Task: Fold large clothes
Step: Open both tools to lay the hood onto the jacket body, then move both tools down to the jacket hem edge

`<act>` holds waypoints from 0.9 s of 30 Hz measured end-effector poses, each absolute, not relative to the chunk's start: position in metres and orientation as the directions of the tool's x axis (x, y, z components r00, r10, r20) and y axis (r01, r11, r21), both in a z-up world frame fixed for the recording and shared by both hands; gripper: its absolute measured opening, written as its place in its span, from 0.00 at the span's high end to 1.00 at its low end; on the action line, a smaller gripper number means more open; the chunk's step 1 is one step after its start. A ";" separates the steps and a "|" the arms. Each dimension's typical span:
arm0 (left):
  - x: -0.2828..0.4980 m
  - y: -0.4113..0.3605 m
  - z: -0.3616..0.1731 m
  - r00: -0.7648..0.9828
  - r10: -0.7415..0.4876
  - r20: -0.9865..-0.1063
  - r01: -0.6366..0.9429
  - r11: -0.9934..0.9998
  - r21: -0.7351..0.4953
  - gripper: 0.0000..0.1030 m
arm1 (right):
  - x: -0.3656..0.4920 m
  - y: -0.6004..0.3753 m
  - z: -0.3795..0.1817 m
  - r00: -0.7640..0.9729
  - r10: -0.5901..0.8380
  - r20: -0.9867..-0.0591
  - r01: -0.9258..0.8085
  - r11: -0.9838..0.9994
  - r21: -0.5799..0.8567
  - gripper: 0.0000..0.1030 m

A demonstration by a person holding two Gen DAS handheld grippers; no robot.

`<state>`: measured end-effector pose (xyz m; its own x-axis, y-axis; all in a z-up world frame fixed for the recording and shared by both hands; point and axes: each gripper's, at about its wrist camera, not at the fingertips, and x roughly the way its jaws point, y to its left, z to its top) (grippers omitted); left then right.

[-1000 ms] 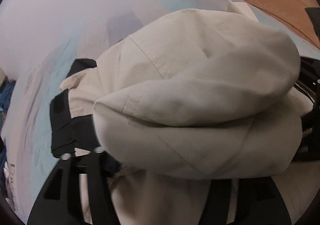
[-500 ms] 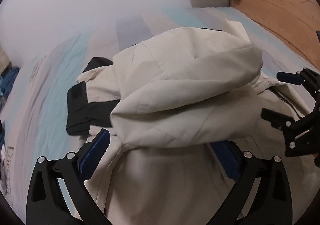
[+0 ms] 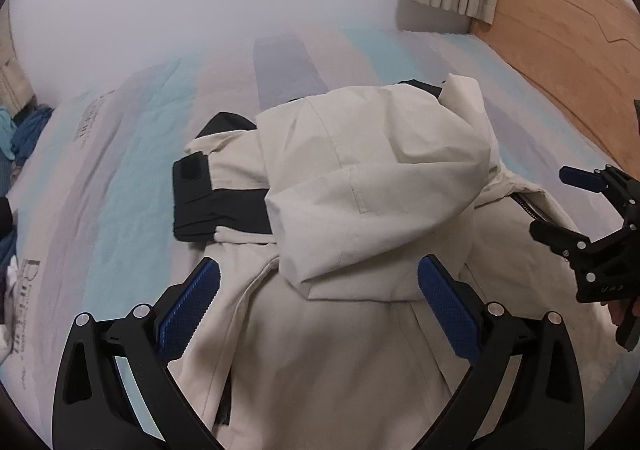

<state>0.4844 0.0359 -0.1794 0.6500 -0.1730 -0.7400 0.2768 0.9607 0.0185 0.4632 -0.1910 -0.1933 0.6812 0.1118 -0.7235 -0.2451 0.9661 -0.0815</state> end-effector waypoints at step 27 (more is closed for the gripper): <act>0.380 0.091 -0.172 0.485 -0.104 -0.868 0.183 0.983 -0.015 0.06 | 0.371 -0.228 -0.166 0.546 0.010 -0.838 -0.214 0.968 -0.128 0.07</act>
<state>0.3799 0.0913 -0.1717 0.4849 -0.1039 -0.8684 0.1834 0.9829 -0.0152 0.3713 -0.2284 -0.1662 0.5463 0.0099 -0.8375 -0.2142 0.9683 -0.1283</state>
